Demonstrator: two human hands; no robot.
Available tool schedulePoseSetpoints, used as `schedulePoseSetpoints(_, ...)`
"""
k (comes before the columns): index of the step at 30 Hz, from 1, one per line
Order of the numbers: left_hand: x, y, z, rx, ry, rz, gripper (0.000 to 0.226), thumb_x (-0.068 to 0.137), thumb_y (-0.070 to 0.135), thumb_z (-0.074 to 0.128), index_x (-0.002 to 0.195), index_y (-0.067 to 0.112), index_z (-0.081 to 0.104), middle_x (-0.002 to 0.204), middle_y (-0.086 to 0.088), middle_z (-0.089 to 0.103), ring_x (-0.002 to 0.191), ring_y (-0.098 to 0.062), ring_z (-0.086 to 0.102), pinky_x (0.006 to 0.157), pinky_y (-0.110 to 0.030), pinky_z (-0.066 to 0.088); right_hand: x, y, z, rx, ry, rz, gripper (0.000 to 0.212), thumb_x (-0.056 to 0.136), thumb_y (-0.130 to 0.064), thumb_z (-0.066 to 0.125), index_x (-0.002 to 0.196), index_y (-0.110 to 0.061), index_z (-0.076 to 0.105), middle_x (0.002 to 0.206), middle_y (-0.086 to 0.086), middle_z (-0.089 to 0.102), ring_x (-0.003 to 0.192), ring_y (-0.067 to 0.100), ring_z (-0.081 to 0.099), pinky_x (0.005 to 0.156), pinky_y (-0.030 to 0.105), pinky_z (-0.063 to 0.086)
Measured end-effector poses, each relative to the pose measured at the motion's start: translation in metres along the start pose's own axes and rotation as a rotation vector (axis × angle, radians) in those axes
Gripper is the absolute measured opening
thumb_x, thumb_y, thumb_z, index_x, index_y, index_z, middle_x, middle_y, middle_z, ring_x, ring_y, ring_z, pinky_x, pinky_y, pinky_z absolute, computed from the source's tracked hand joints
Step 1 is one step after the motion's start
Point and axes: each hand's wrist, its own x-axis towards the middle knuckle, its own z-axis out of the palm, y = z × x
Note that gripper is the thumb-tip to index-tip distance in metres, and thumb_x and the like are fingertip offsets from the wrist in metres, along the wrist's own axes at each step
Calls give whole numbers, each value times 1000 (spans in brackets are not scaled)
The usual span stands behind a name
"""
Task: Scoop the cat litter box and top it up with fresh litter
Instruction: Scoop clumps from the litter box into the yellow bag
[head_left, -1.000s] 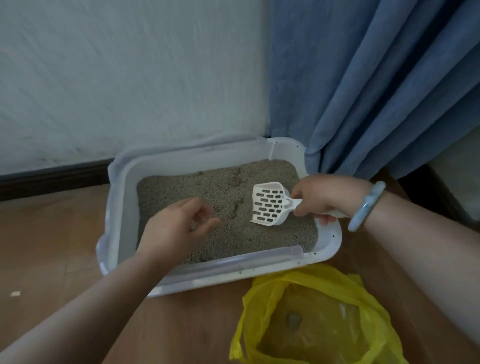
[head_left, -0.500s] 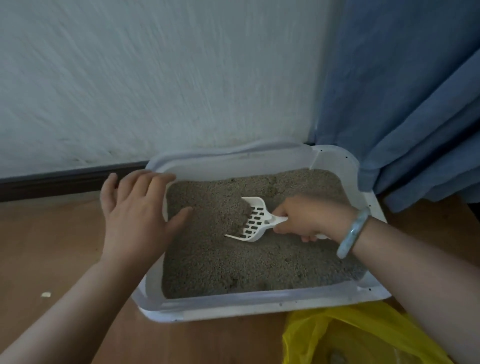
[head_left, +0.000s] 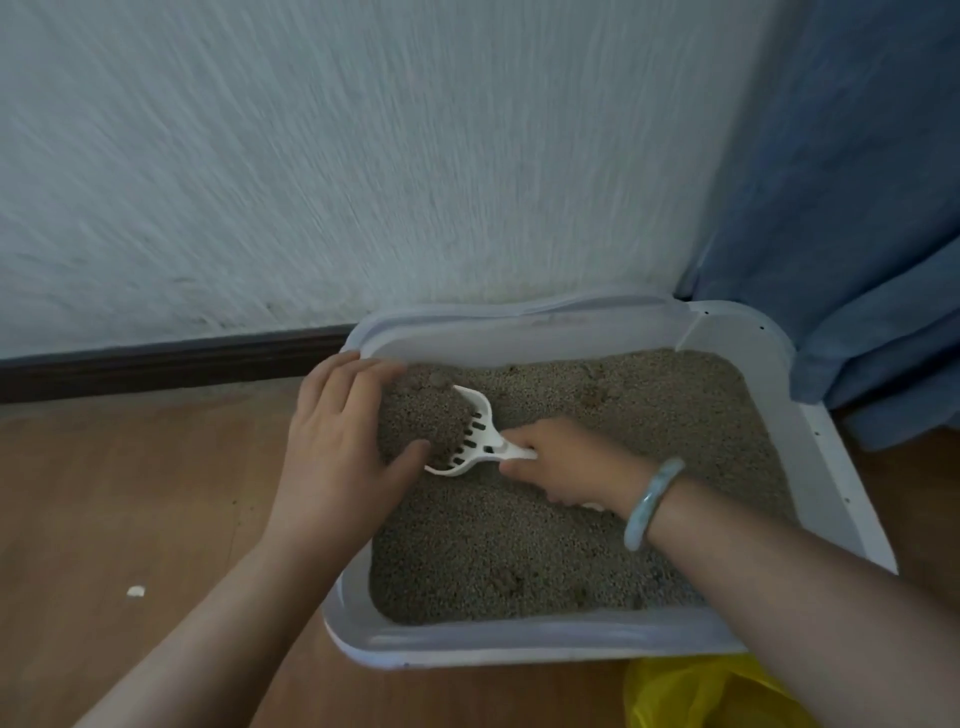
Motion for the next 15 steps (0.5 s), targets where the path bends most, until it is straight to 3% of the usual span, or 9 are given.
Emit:
schedulePoseSetpoints(2,1,0,1,3,1,1,63,69,48,54,120,12,54,120,-7,57,127,-30,37,107,-29,20,3,2,14,57,51,-23,27,95,-36,50,117,-24,60,98,2,65,83,19,59,73,30,46)
schedulePoseSetpoints(4,0,0,2,1,-2,-3,64,68,49,53,120,11,55,121,-6,57,127,-30,38,108,-28,19,3,8,22,128,84,-41,28,94,-36,51,118,-23,59,98,3,65,86,21,60,77,34,47)
schedulePoseSetpoints(9,1,0,1,-27,6,-3,63,70,49,55,121,13,53,122,-5,56,127,-27,36,108,-28,20,-8,17,15,307,116,-104,27,93,-33,54,120,-32,58,81,-2,63,61,10,54,63,31,47)
schedulePoseSetpoints(12,0,0,-1,-39,6,-3,63,71,51,53,122,14,53,122,-5,55,127,-26,35,107,-27,20,-18,29,6,348,151,-96,29,94,-30,55,122,-33,57,66,-9,58,55,9,52,56,26,44)
schedulePoseSetpoints(15,0,1,-2,-35,-3,-10,66,70,54,52,123,14,53,123,-5,55,128,-25,33,107,-29,21,-31,44,-2,334,176,-87,33,94,-30,55,126,-37,53,68,-9,60,53,7,54,55,26,46)
